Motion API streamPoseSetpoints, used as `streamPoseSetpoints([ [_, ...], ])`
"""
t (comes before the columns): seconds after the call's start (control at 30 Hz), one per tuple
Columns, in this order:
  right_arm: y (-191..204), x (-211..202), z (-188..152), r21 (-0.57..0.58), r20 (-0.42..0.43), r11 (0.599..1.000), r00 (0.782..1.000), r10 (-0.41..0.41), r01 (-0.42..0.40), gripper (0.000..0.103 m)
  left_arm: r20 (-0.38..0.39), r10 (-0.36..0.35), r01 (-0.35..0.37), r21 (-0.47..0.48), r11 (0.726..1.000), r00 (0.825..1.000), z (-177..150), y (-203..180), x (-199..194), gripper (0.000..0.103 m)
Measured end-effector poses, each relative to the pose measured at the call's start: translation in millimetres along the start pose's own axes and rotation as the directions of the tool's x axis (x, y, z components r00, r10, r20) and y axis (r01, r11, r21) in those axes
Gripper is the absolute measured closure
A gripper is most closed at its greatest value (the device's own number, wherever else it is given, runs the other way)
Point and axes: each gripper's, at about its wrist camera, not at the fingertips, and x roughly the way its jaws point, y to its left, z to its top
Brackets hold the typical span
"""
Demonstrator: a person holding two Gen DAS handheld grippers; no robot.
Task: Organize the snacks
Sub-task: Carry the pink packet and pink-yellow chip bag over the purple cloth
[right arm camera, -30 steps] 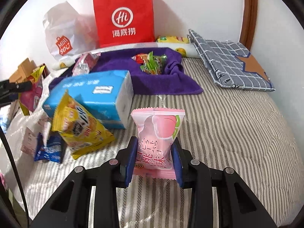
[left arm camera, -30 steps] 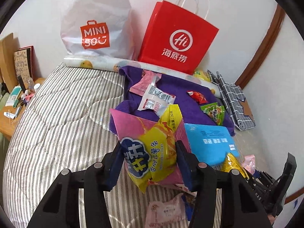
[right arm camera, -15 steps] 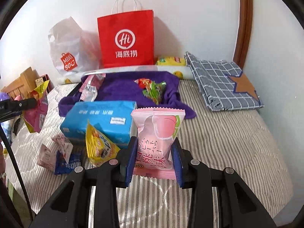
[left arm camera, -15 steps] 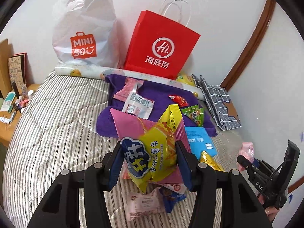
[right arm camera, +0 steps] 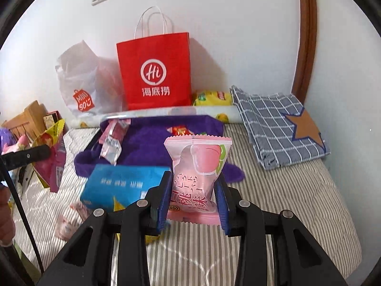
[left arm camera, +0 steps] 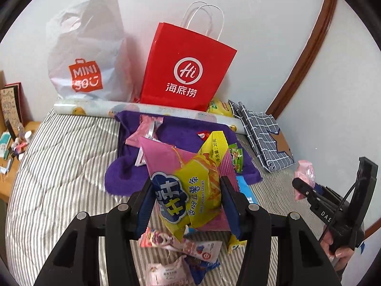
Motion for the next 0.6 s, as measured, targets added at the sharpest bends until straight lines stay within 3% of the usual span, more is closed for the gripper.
streamPoseSetpoints([
  [0.6,22,67,66,-0.026,-0.003,0.998,0.998,0.062,-0.062,0.067,-0.002,0.052,-0.051,0.04,0.998,0.999,69,5,40,0.053],
])
